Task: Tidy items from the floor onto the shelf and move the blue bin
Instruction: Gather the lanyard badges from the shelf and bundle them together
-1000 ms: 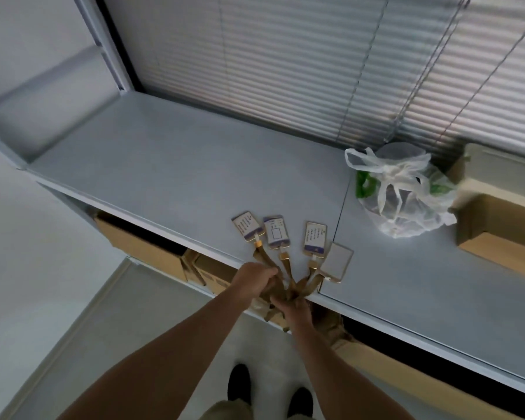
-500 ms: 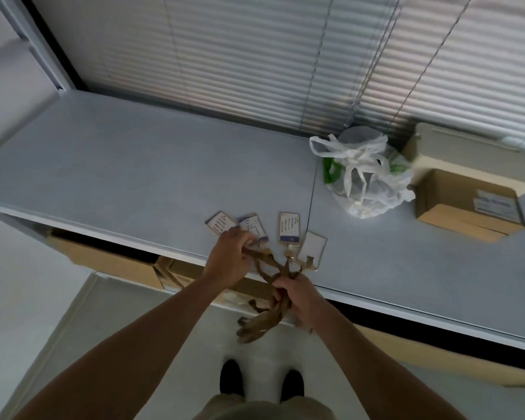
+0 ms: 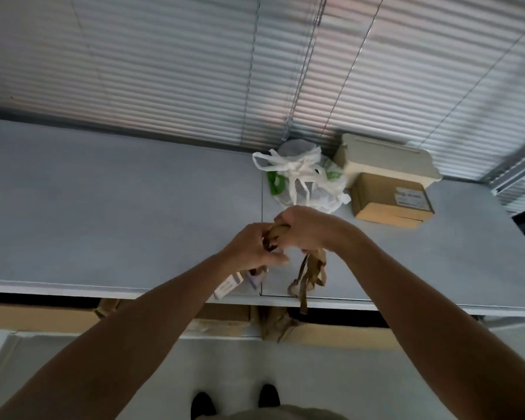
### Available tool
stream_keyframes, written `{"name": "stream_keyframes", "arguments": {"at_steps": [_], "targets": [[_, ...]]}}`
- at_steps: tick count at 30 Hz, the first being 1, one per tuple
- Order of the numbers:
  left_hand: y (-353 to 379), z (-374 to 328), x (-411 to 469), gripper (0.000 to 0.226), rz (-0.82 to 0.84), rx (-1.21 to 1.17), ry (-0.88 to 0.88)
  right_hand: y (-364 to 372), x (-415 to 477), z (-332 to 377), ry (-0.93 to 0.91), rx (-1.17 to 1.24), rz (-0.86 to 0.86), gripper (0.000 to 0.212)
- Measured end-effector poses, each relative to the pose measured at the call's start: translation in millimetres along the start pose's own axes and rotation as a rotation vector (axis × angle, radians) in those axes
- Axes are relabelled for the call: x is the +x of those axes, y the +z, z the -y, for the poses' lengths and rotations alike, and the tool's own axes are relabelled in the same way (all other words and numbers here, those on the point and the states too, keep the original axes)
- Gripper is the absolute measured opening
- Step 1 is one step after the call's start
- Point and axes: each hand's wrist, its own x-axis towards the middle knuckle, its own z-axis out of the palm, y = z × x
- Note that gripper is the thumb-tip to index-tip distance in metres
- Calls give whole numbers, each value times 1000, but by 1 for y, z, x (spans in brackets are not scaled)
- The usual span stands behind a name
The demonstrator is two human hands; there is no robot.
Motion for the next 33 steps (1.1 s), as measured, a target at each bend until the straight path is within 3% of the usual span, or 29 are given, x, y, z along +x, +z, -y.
{"name": "stream_keyframes", "arguments": {"at_steps": [2,4,13,16,19,24,28,30,33], "targets": [[-4,-6,6,21,34,-72,-12,-20,-7,-3,-13,-23,-48,15],[-8,-9,10,8,65,-88,-13,-38,-11,-11,-23,-14,-124,15],[-23,-28,8,16,152,-160,-3,-76,-28,-47,-45,473,-312,22],[-27,-30,3,21,180,-74,39,-75,-27,-54,-60,333,-383,14],[-33,-33,2,14,83,-109,58,-72,-32,-56,-100,186,-325,11],[-40,-31,4,14,28,-390,-2,-59,-26,-60,-147,227,-272,12],[-35,-29,4,4,4,-718,-9,-37,-9,-66,-149,-13,-195,17],[-36,-27,2,8,1,-641,-33,-30,-2,-71,-93,-5,-216,13],[-35,-20,-4,12,92,-349,-72,-41,-9,-70,-47,412,-186,9]]}}
